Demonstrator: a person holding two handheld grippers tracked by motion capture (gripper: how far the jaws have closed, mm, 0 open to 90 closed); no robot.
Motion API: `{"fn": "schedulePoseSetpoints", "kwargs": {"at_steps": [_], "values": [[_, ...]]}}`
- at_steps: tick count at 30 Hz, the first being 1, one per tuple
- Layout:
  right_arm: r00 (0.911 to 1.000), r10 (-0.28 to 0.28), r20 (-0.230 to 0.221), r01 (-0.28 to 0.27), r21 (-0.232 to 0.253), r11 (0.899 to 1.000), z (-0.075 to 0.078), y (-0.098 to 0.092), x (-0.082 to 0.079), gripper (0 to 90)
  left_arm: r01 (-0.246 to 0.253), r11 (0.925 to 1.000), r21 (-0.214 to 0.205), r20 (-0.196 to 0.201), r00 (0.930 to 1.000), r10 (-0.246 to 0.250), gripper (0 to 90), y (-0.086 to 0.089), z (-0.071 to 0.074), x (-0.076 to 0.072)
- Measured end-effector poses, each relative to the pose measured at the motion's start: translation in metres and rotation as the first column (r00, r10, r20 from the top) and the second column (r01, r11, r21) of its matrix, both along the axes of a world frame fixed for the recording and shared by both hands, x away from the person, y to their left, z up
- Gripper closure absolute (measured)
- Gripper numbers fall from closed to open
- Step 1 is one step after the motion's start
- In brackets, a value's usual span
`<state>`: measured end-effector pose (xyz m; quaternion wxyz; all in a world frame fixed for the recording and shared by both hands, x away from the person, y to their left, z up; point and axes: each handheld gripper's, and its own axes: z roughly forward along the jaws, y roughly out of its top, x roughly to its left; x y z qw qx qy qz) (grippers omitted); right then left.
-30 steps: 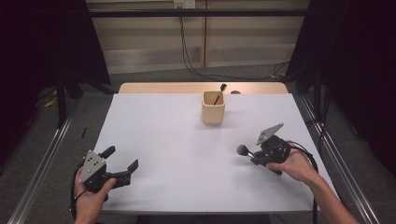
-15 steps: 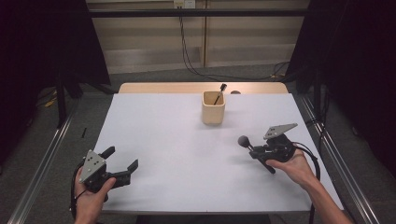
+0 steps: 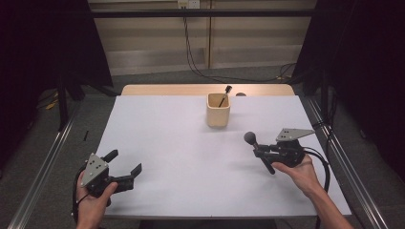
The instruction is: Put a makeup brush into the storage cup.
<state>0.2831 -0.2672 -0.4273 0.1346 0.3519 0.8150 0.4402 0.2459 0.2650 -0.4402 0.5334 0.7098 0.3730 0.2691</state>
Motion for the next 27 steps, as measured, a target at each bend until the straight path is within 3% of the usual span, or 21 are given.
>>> {"fn": "schedulePoseSetpoints", "kwargs": {"at_steps": [2, 9, 17, 27], "values": [[0.9994, -0.006, 0.035, 0.006, 0.012, 1.0, 0.0, 0.001, -0.002, 72.3, -0.004, 1.0, -0.008, -0.004, 1.0, 0.004, 3.3, 0.0, 0.0, 0.0], [0.9965, -0.049, 0.069, 0.043, 0.087, 0.995, -0.002, -0.005, -0.006, 72.3, -0.007, 1.0, 0.0, 0.001, 1.0, 0.007, 3.2, 0.001, 0.001, 0.0], [0.9899, -0.089, 0.111, 0.067, 0.188, 0.98, 0.001, -0.004, -0.007, 72.3, 0.012, 0.9998, -0.013, -0.005, 0.9999, -0.012, 3.2, -0.004, -0.001, -0.001], [0.9853, -0.097, 0.141, 0.065, 0.218, 0.974, 0.011, 0.011, 0.003, 72.3, 0.014, 0.9994, -0.031, 0.002, 0.9999, -0.014, 3.2, -0.003, 0.0, -0.001]]}}
